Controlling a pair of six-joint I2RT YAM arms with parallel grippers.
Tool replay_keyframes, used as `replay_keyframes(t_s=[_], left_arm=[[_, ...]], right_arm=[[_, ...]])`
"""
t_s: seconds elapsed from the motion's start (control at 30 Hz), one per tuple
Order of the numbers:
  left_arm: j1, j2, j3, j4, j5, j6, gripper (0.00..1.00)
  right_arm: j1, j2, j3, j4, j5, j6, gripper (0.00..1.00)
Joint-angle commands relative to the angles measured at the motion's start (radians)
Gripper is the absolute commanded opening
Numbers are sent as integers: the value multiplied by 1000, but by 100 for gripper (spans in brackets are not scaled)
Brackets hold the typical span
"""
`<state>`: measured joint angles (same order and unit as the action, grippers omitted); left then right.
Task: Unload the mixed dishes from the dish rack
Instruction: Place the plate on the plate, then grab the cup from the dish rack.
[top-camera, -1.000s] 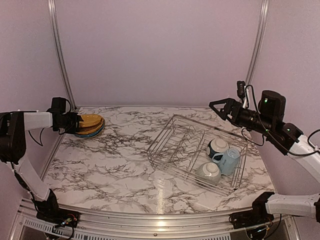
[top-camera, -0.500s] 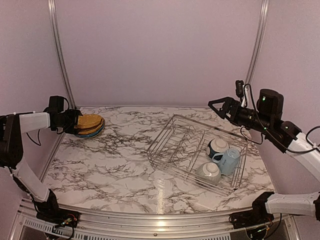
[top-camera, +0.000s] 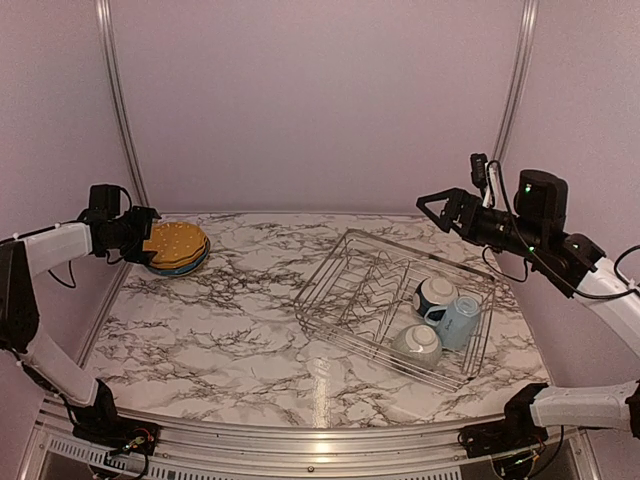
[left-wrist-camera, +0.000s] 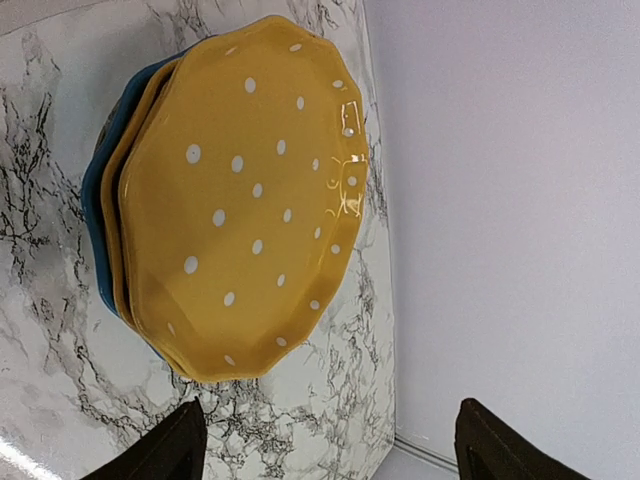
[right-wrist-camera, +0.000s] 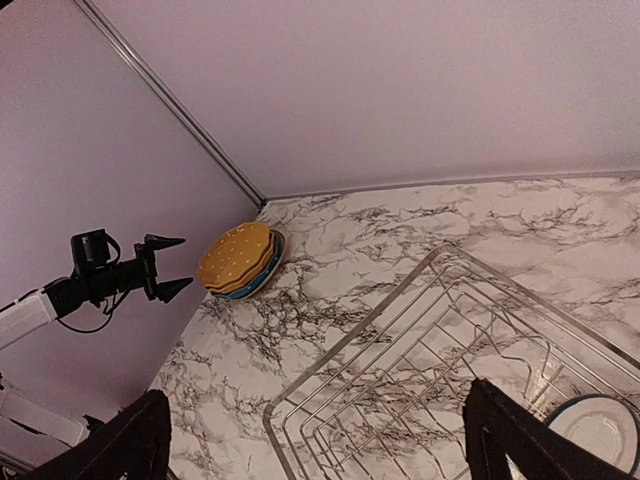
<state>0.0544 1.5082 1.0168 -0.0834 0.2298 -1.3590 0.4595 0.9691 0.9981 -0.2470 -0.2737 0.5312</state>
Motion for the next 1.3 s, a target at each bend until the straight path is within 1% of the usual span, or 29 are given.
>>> replay_keyframes(t_s=[0.0, 0.07, 0.2, 0.3, 0.37, 0.43, 0.6, 0.7, 0.83, 0.97, 1.03, 1.1, 1.27], left_arm=[[5, -70, -8, -45, -13, 64, 89], [3, -108, 3, -59, -10, 113, 90], [3, -205, 30, -137, -38, 237, 98], [3, -298, 11, -149, -37, 321, 99], [1, -372, -12, -143, -17, 389, 99], [1, -431, -40, -134, 2, 431, 99], [-1, -533, -129, -43, 122, 466, 99], [-11, -537, -133, -39, 182, 493, 99], [-46, -532, -115, -53, 196, 534, 99], [-131, -519, -102, -48, 192, 557, 99], [-172, -507, -101, -42, 177, 560, 99], [-211, -491, -105, -23, 171, 559, 99], [-304, -447, -102, 8, 142, 559, 99]], right_arm=[[-17, -11, 40, -33, 28, -31, 99], [-16, -5, 54, -44, 25, -47, 99], [-16, -2, 69, -66, 49, -56, 98], [-17, -7, 80, -94, 101, -41, 99], [-19, -3, 97, -126, 106, -45, 99], [-20, 10, 123, -180, 132, -55, 99], [-19, 44, 201, -417, 263, -107, 98], [-20, 69, 234, -547, 323, -121, 99], [-19, 101, 255, -688, 359, -89, 99], [-19, 134, 238, -806, 395, -58, 98], [-20, 147, 220, -859, 452, -28, 98], [-19, 157, 200, -878, 498, 7, 98], [-20, 182, 142, -819, 495, 47, 99]])
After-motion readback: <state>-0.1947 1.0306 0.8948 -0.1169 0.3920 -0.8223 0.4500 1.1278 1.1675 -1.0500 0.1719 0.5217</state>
